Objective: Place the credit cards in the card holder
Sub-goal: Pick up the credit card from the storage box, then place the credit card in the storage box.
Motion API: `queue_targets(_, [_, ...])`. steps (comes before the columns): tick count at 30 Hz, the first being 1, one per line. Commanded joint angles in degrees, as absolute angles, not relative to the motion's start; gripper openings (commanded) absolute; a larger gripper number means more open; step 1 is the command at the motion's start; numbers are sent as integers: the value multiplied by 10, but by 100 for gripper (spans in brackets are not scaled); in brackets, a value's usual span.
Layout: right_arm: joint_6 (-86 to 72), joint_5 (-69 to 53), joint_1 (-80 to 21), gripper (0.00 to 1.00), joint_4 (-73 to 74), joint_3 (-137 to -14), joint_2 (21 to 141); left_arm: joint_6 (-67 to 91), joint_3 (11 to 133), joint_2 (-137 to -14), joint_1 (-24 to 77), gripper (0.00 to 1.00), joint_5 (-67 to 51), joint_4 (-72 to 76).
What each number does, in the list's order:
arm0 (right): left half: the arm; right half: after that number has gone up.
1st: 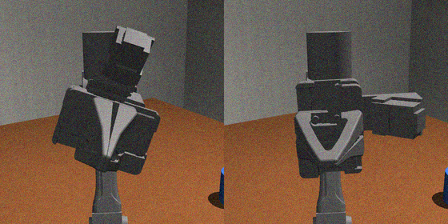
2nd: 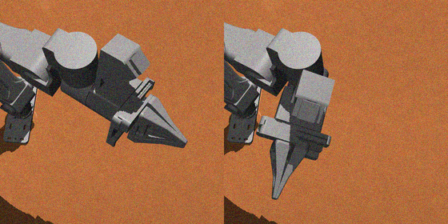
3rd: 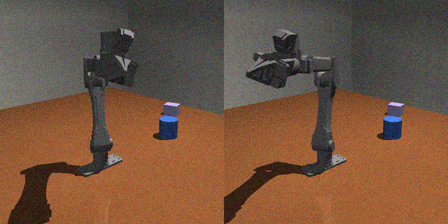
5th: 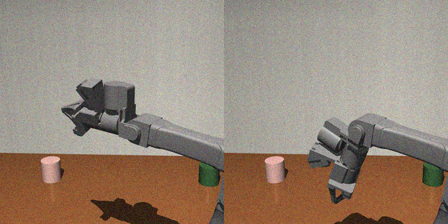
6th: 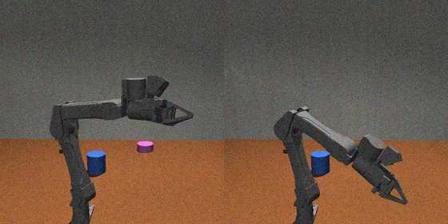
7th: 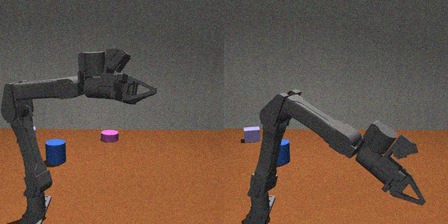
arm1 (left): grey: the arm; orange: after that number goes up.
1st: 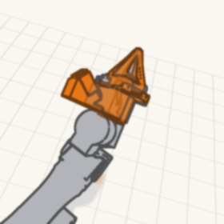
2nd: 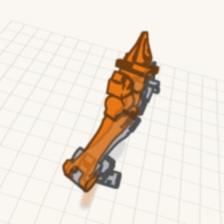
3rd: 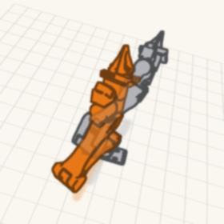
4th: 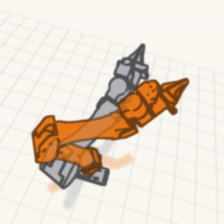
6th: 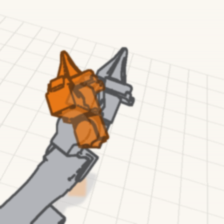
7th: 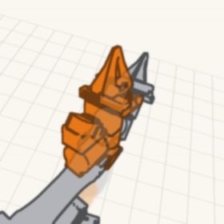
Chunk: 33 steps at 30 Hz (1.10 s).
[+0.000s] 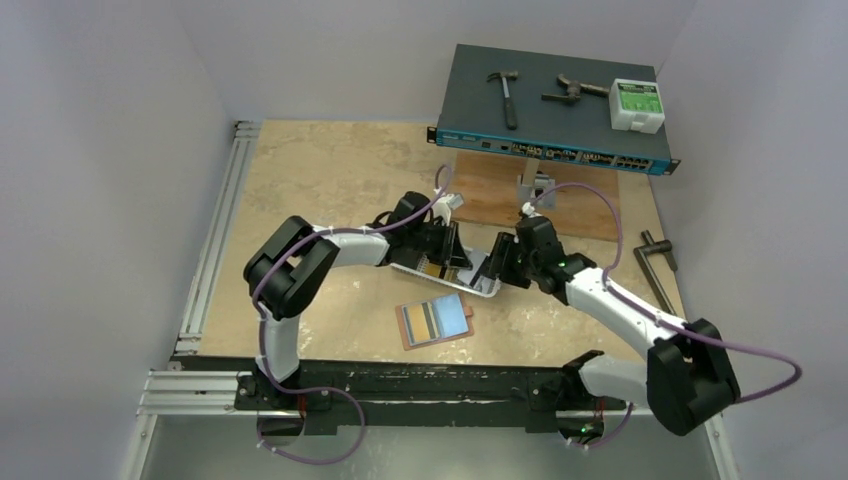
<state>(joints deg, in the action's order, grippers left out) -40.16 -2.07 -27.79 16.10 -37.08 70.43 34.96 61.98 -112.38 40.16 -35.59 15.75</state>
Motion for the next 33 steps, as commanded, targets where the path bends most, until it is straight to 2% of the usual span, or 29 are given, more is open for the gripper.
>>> queue_targets(1, [-380, -66, -231, 52, 163, -363, 623, 385, 614, -1085, 375, 4, -418, 207])
queue_targets(6, [-380, -183, -185, 59, 102, -331, 565, 478, 596, -1070, 350, 3, -495, 306])
queue_targets(9, [-405, -248, -179, 59, 38, -303, 549, 550, 583, -1067, 342, 2, -524, 387])
queue_targets(18, [-470, -312, -178, 59, -88, -250, 549, 610, 566, -1078, 339, 2, -531, 466])
queue_targets(29, [-495, -275, -177, 55, -154, -259, 575, 656, 560, -1087, 339, 1, -536, 518])
queue_targets(33, [-505, -260, -177, 50, -180, -261, 583, 668, 559, -1093, 339, 1, -539, 534])
